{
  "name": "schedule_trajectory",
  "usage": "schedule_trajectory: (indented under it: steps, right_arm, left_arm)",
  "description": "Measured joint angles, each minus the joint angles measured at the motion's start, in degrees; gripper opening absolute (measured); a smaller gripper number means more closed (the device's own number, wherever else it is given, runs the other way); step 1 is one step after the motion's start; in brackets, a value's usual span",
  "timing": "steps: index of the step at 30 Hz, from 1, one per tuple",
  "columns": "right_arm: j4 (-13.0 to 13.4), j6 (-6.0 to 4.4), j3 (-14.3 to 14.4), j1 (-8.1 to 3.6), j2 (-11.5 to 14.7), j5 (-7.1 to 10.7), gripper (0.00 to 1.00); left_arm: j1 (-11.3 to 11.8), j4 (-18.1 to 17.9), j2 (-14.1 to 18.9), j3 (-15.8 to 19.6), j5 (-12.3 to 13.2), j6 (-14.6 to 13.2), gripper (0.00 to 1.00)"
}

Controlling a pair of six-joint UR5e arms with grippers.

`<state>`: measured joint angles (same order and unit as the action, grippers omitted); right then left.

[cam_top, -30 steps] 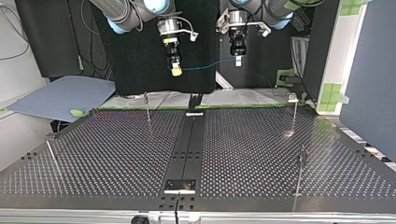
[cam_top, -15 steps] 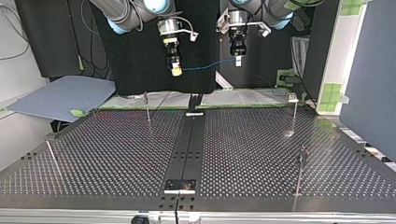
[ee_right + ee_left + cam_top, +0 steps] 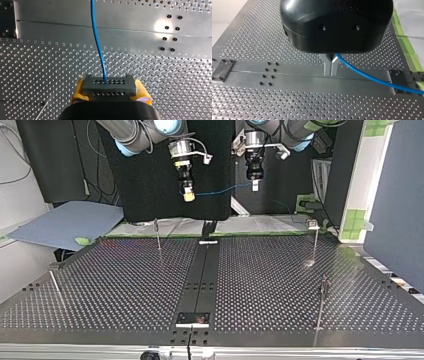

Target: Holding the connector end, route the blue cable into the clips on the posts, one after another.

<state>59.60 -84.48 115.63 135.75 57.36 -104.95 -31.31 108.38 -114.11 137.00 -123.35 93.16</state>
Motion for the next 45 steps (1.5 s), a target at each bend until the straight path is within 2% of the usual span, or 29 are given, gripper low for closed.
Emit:
schedule_trajectory:
  steps: [6,9,14,21,45]
  right_arm:
    - [0.0,0.0,0.0,0.01,0.0,0.0,0.0]
    - [-0.4,0.18,-0.3,0.41,-0.4,-0.09,0.0]
    - [-2.2,0.33,-0.6,1.05,-2.4,-0.16,0.0]
    - [-2.7,0.35,-0.6,1.13,-5.3,-0.17,0.0]
    - [-2.7,0.35,-0.6,1.14,-5.6,-0.17,0.0]
  left_arm:
    - [0.4,0.0,-0.1,0.1,0.0,0.1,0.0]
    - [0.9,0.8,-0.4,0.1,-0.1,0.3,0.0]
    - [1.1,3.2,-0.6,0.2,-0.1,0.3,0.0]
    - [1.1,6.0,-0.6,0.2,-0.1,0.3,0.0]
    - [1.1,6.5,-0.6,0.2,-0.1,0.3,0.0]
